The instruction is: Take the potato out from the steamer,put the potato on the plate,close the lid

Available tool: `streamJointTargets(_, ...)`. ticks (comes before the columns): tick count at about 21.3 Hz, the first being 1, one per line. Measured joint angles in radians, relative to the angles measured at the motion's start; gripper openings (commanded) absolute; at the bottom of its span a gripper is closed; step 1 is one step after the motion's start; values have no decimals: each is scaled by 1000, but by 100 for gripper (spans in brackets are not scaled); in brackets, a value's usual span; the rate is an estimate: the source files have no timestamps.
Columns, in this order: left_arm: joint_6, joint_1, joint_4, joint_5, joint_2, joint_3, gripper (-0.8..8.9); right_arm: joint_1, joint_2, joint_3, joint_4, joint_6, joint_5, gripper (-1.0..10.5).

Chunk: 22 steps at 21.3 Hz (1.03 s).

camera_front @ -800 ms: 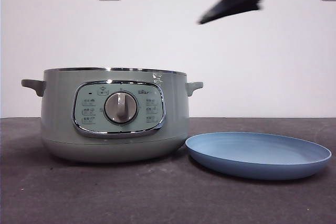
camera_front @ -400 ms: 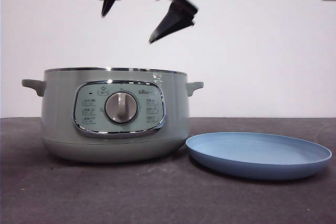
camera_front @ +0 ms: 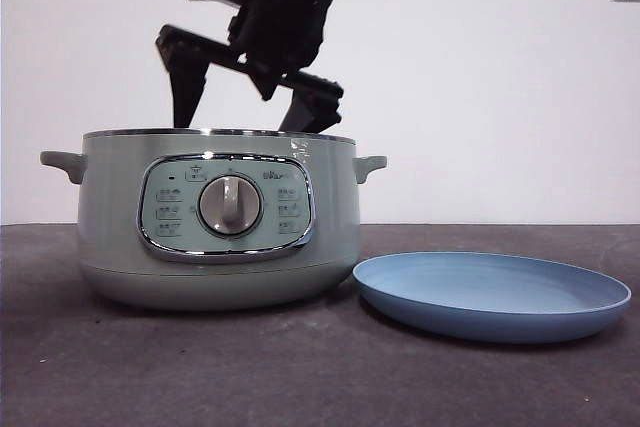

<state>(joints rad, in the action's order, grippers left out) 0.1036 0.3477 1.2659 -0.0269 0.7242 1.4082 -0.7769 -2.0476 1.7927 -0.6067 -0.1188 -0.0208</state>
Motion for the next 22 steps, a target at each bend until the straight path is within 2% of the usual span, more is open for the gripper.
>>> streamJointTargets(6,0,0,7,1,-2,0,-9,-22,-73,0,4,3,62,589)
streamJointTargets(7,0,0,9,1,-2,0,-9,-23,-79,0,3,3,79,550)
streamJointTargets(10,0,0,15,3,-2,0,-9,-24,-84,0,2,3,97,399)
streamJointTargets(13,0,0,15,3,-2,0,-9,-24,-84,0,-2,3,96,108)
streamJointTargets(15,0,0,15,3,-2,0,-9,-24,-84,1,-3,3,96,-17)
streamJointTargets(22,0,0,14,3,-2,0,-9,-26,-26,0,-10,22,100,-17)
